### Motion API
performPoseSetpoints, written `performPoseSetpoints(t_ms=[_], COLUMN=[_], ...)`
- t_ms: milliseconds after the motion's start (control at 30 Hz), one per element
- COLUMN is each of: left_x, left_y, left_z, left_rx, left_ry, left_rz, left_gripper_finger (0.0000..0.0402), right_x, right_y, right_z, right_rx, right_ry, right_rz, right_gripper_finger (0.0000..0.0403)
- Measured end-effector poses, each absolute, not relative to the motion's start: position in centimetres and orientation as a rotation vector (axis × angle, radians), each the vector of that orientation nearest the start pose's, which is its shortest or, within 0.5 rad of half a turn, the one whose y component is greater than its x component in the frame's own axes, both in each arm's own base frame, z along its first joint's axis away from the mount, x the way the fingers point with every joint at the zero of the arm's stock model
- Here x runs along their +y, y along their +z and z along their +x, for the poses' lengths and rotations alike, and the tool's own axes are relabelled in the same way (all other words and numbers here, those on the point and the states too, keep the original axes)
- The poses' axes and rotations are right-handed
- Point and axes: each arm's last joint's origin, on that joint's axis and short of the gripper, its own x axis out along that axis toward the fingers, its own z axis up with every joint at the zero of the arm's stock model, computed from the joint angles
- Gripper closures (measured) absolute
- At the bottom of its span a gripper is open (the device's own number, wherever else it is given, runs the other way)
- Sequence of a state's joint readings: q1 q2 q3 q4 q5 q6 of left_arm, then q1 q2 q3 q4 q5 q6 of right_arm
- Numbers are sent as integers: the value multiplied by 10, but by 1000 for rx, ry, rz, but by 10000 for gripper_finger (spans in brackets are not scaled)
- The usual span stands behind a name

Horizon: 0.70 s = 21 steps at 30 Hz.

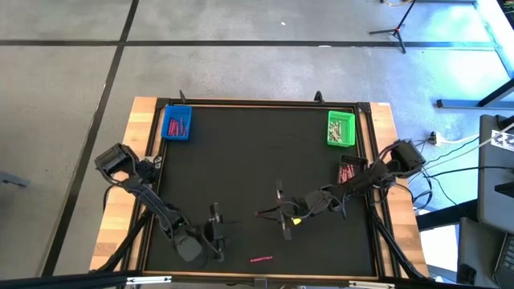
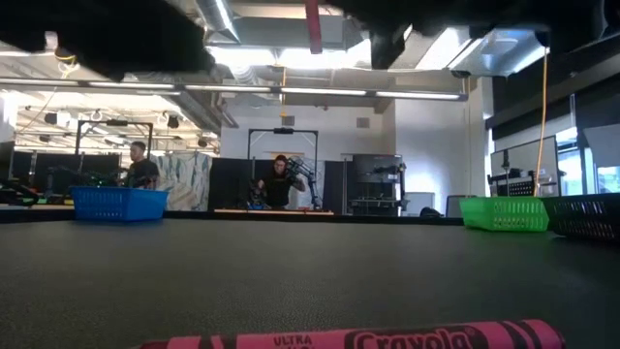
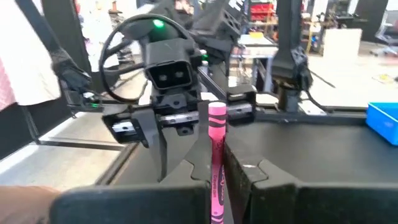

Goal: Sort crayons
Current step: Put the red crayon into the blue bin

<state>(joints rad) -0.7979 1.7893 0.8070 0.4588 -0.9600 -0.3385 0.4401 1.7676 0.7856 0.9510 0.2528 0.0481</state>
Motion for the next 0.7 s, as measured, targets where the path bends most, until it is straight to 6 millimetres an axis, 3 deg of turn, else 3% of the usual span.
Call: performPoseSetpoints(t_ms=[333, 700], left_x=[-232, -224], left_y=[167, 172], left_z=[256, 266], left_rx=[175, 127], left_ry=[135, 160], left_rz=[69, -46], left_gripper_finger=[227, 228], right_x=[161, 192], right_y=[203, 200], right_z=[325, 367], right_rx=[-18, -51], right_ry=[228, 279], right_rz=[1, -51], right_gripper_finger=[386, 386])
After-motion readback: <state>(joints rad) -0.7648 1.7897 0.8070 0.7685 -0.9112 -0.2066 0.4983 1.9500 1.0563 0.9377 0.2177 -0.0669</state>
